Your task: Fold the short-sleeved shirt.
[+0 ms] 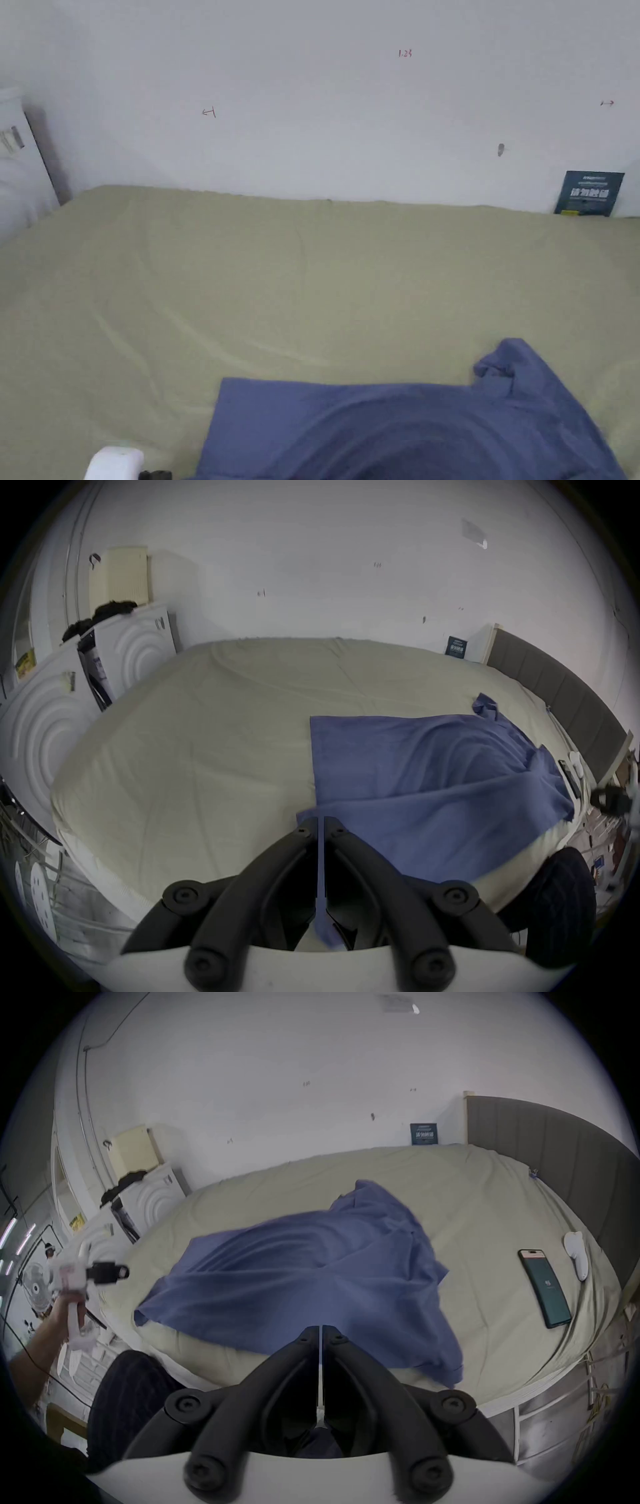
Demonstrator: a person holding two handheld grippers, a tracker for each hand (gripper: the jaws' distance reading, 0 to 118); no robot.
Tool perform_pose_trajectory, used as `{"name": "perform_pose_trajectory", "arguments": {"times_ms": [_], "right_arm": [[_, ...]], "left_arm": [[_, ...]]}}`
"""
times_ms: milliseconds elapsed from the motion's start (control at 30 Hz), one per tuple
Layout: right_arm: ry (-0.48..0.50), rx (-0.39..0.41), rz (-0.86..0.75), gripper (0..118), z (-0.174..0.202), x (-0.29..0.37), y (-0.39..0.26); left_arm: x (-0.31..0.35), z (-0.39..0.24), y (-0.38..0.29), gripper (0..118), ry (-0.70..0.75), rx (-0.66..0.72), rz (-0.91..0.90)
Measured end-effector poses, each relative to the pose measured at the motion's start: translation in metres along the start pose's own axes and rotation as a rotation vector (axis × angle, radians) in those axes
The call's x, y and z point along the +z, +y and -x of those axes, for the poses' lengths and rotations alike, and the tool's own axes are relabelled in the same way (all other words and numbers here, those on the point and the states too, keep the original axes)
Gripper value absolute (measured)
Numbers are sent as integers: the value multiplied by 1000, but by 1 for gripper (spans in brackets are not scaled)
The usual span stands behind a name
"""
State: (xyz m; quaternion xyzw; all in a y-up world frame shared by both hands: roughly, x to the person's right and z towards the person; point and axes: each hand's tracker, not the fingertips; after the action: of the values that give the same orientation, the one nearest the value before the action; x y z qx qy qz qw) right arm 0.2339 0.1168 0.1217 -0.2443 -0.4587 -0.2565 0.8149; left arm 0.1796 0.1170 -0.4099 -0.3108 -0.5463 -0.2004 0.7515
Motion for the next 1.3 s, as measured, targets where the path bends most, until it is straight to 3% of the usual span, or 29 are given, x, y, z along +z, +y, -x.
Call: {"name": "perform_pose_trajectory", "arguments": {"times_ms": [333, 400, 433, 467, 700, 800, 833, 900, 933, 967, 1200, 1300], "right_arm": [[-10, -12, 57, 3, -2, -19, 5], [-12, -24, 69, 3, -3, -23, 7], [-14, -29, 74, 3, -4, -25, 7], [-14, -33, 82, 3, -5, -27, 7], [-17, -31, 123, 3, -5, -35, 8], [-17, -34, 132, 3, -6, -36, 9], [-17, -35, 130, 3, -6, -35, 8], [-16, -40, 126, 3, -6, -35, 9], [-12, -45, 125, 3, -7, -35, 10], [-6, -51, 125, 3, -7, -36, 12], [11, -33, 103, 3, -27, -56, 65], [-38, 42, 114, 3, -48, -89, 106]], "left_arm": [[-151, 1, 93, 4, 24, -60, 65], [-175, 1, 105, 79, 40, -79, 88], [-186, 2, 108, 108, 44, -86, 116], [-193, 3, 111, 110, 30, -84, 125], [-240, 5, 112, 109, 44, -80, 219], [-226, -3, 108, 98, 23, -91, 178], [-219, -6, 107, 90, 4, -77, 154], [-212, -9, 104, 48, 17, -84, 131], [-212, -9, 103, 19, -10, -63, 138], [-211, -10, 103, 3, -21, -28, 138], [-172, -9, 113, 2, -96, 12, 65], [-161, -11, 116, 2, -116, 18, 47]]}}
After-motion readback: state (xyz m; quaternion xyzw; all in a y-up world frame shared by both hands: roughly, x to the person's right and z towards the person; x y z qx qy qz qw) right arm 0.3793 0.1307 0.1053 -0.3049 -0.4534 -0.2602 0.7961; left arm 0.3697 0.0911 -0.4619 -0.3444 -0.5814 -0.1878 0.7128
